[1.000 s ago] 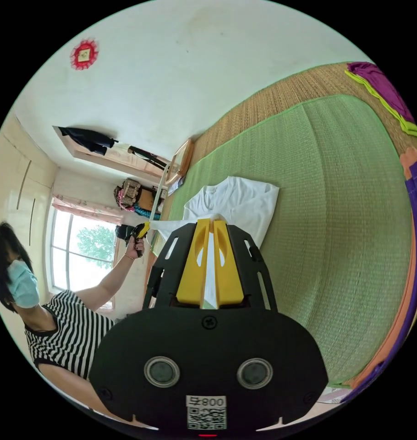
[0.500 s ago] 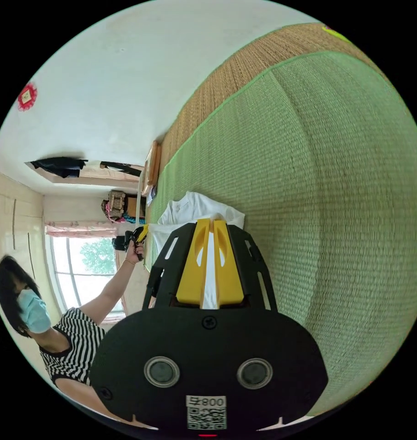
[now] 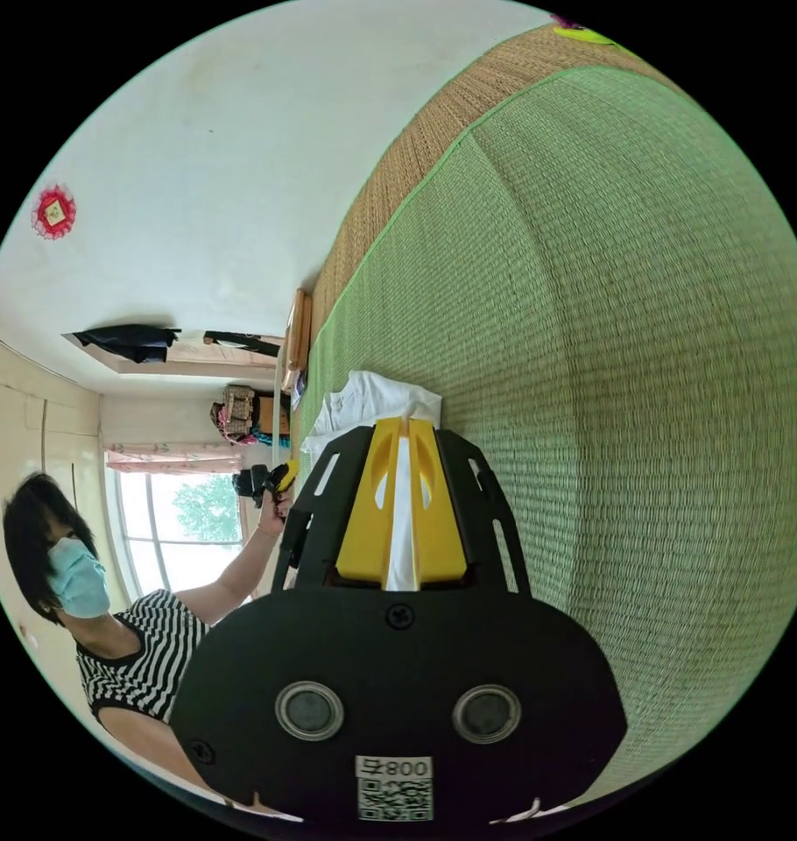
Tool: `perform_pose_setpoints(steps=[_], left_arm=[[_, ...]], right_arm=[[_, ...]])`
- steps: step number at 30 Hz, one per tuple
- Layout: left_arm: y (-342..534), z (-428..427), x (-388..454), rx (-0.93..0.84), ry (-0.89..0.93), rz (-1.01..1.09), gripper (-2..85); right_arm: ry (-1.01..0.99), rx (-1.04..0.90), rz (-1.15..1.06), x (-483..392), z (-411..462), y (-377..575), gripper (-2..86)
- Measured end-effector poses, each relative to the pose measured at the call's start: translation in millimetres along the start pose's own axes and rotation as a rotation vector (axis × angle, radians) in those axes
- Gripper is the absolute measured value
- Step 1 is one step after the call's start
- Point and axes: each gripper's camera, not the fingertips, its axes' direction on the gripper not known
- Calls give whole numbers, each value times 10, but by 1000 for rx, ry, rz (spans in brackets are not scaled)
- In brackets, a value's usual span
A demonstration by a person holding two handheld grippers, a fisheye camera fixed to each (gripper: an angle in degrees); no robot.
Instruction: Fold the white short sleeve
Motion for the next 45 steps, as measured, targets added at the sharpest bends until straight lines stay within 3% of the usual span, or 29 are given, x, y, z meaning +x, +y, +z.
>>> perform_pose_setpoints(steps=[10,19,26,33,45], left_arm=[[-752,754,279,-142,-325,114,2],[-1126,913,318,-94,-387,131,1],[-1069,950,437,-56,-338,192,1],[-865,1269,493,-182,-343,300,1],[-1161,1295,243,-135,-423,237,1]], right_arm=[[-1,-20,14,-88,109,-387,14],[-14,-20,-30,-202,239,-386,2],[307,-201,-306,-937,1204,-423,1],[553,-273,-438,-1209,1924,-471,1],[586,-180,-452,-1308,2275,-500,1]])
